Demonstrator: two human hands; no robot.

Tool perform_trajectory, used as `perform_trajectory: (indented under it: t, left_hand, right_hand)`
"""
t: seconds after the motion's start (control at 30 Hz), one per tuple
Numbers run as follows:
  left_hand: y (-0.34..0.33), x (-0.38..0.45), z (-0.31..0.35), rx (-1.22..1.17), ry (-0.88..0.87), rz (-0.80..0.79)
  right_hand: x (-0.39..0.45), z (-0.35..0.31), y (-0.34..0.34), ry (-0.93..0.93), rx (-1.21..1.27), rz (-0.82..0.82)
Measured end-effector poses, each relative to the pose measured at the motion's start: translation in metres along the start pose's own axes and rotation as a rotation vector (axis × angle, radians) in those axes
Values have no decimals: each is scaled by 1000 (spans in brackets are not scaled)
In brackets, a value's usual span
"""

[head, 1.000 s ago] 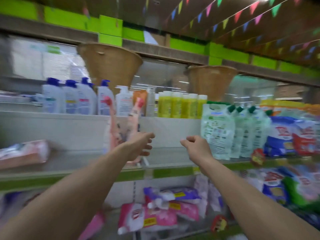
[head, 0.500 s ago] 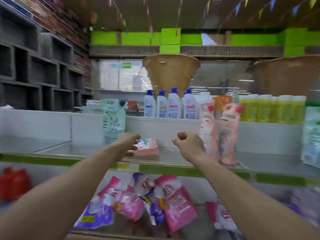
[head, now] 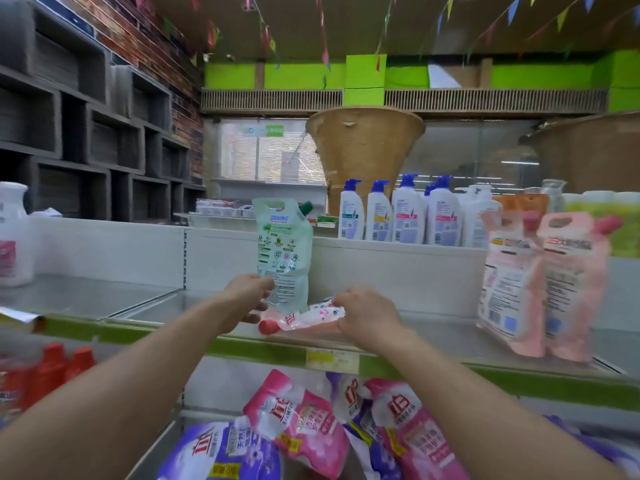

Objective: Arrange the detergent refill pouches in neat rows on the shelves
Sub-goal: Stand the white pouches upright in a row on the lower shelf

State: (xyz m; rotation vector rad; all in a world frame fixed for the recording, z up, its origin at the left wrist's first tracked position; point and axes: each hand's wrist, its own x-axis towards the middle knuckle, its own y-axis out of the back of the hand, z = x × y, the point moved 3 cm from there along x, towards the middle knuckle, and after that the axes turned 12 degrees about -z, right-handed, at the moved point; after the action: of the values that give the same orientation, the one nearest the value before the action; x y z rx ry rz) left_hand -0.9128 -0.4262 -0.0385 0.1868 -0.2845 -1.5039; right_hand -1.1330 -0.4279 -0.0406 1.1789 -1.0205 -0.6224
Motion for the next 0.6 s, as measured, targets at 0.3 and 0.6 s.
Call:
perform_trajectory:
  t: [0.3,0.6]
  left_hand:
    - [13,51,-3,77,-9,-35]
    - [-22,95,18,119,-77,-443]
  right_hand:
    - [51,-24,-34,274,-364,-67]
    - [55,5,-11,136,-222,-26]
